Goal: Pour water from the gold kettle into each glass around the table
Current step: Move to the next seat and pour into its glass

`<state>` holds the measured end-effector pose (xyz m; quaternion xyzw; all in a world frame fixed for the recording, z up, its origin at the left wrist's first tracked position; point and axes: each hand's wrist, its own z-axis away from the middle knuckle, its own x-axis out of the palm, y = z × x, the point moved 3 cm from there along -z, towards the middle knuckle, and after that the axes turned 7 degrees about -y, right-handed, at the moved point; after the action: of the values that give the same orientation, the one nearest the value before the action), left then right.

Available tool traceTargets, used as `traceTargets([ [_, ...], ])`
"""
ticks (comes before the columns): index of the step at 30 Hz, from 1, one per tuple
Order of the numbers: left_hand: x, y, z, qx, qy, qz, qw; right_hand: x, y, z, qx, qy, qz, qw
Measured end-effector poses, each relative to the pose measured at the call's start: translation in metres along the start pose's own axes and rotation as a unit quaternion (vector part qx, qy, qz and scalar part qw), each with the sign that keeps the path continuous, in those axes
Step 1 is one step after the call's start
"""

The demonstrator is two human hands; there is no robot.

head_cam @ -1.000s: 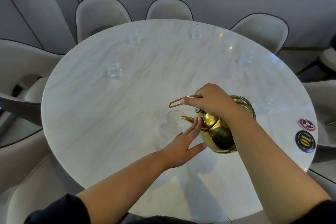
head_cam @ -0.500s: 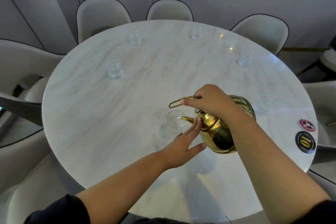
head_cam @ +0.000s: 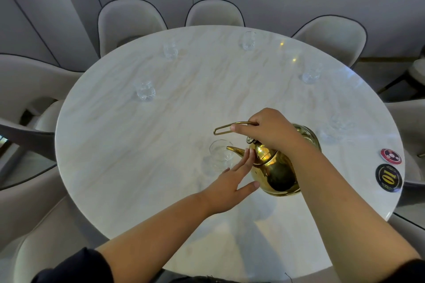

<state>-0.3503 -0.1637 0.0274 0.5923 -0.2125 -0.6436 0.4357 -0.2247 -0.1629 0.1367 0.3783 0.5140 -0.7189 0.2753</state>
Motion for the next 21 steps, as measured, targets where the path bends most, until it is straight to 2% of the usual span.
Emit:
traceTargets([
  [5,0.006,-0.007,-0.003,-0.011,-0.003,-0.056,0.998,0.001,0.012,0.01,0.01,0.017,-0.043,0.999],
  [13,0.016,-0.002,-0.009,-0.005,0.004,-0.1,0.995,0.005,0.046,0.031,0.016,0.095,-0.167,0.981],
  [16,0.02,0.002,-0.011,-0.005,0.004,-0.108,0.994,0.006,0.059,0.04,0.019,0.127,-0.234,0.964],
  [21,0.024,0.004,-0.017,-0.002,0.001,-0.115,0.993,0.013,0.082,0.056,0.015,0.176,-0.362,0.915],
])
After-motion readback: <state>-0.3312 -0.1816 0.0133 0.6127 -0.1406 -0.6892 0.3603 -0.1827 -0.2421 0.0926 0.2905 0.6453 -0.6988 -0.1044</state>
